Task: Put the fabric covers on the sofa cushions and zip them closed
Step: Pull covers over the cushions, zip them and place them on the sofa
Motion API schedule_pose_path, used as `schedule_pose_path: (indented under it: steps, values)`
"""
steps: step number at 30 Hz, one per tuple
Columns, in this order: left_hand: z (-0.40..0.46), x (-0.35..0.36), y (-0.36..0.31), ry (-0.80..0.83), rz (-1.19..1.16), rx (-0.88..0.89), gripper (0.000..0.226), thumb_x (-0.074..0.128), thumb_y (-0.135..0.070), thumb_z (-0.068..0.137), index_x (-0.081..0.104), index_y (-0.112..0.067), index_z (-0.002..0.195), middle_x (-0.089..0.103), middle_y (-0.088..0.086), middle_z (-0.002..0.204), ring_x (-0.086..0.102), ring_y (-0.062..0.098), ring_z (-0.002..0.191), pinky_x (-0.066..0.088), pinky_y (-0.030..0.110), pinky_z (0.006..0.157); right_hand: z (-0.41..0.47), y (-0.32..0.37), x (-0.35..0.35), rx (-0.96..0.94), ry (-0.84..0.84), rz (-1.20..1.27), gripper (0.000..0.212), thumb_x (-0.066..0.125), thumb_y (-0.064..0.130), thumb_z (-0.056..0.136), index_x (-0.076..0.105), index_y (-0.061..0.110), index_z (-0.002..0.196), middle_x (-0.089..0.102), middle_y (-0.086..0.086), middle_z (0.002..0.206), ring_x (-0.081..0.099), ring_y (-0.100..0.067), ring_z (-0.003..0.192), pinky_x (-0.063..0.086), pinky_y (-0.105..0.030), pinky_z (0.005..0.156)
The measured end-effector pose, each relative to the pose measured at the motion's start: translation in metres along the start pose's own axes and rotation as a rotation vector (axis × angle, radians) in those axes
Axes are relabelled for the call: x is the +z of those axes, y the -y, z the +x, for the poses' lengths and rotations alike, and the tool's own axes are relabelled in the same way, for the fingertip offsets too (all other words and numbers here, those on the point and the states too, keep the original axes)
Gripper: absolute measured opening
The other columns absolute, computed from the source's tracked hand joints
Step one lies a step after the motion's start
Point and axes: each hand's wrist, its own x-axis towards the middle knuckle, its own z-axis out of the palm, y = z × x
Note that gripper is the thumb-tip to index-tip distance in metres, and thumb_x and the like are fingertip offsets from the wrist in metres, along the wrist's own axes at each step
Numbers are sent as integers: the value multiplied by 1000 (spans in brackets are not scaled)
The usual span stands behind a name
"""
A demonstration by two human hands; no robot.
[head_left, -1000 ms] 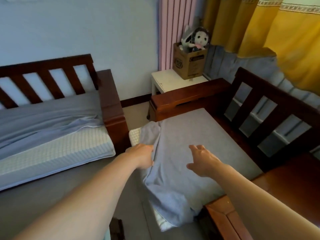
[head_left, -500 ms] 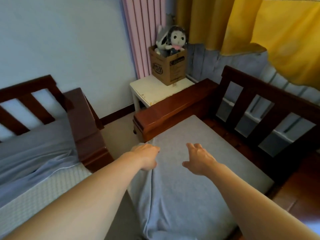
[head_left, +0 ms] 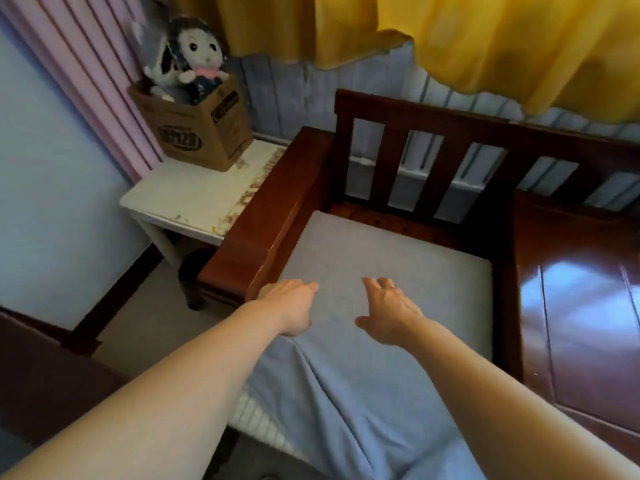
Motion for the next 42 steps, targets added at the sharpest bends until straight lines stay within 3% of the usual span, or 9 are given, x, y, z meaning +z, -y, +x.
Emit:
schedule_pose_path:
  steps: [10,16,22,25,31,34,39,42]
  values:
    - [-20,58,-6,78,36,176,56,56,-27,91,32,-19,141,40,4,141,39,25,129,37,40,101,-39,-1,71,160,-6,112,75,58,36,90,14,15,148,17,-16,152,26,-33,137,32,-43,109]
    - [-30,79,-4,80,55,145,56,53,-29,92,30,-20,143,38,5,143,38,26,131,36,38,102,-46,-3,110,173,-20,176,72,56,32,91,15,15,148,16,-15,153,24,-33,138,31,-43,109]
    - [-31,127,-14,69,34,223,53,53,-21,90,34,-19,140,41,6,142,39,25,131,36,38,104,-69,-12,156,266,-34,189,72,56,35,90,16,15,147,17,-15,152,24,-32,138,30,-41,108]
    - [-37,157,-16,99,23,259,53,54,-25,91,34,-18,139,40,6,143,38,26,131,36,40,104,-91,-16,186,328,-80,195,72,55,35,90,16,15,148,16,-14,154,22,-30,139,27,-40,110]
    - [-53,239,-8,154,122,378,62,57,-31,89,27,-18,142,37,6,144,35,25,133,32,40,106,-122,-17,273,485,-89,231,63,55,33,87,28,14,141,32,-12,144,32,-28,133,31,-37,106]
    - [-60,280,-5,176,136,377,61,57,-31,88,27,-19,141,38,6,142,35,25,132,31,40,106,-131,-16,313,493,-88,242,64,54,30,87,26,15,142,29,-11,146,29,-28,134,30,-38,107]
    - [-57,344,-21,132,110,372,58,59,-29,89,31,-19,138,38,2,139,35,22,131,30,41,107,-125,-26,374,474,-149,230,61,54,23,84,27,17,138,29,-11,144,28,-27,132,27,-36,105]
    - [-45,383,-31,53,107,390,57,59,-28,88,32,-19,137,35,2,139,32,21,132,29,41,107,-110,-33,415,465,-184,234,71,56,25,83,21,17,144,26,-10,145,25,-27,134,25,-35,108]
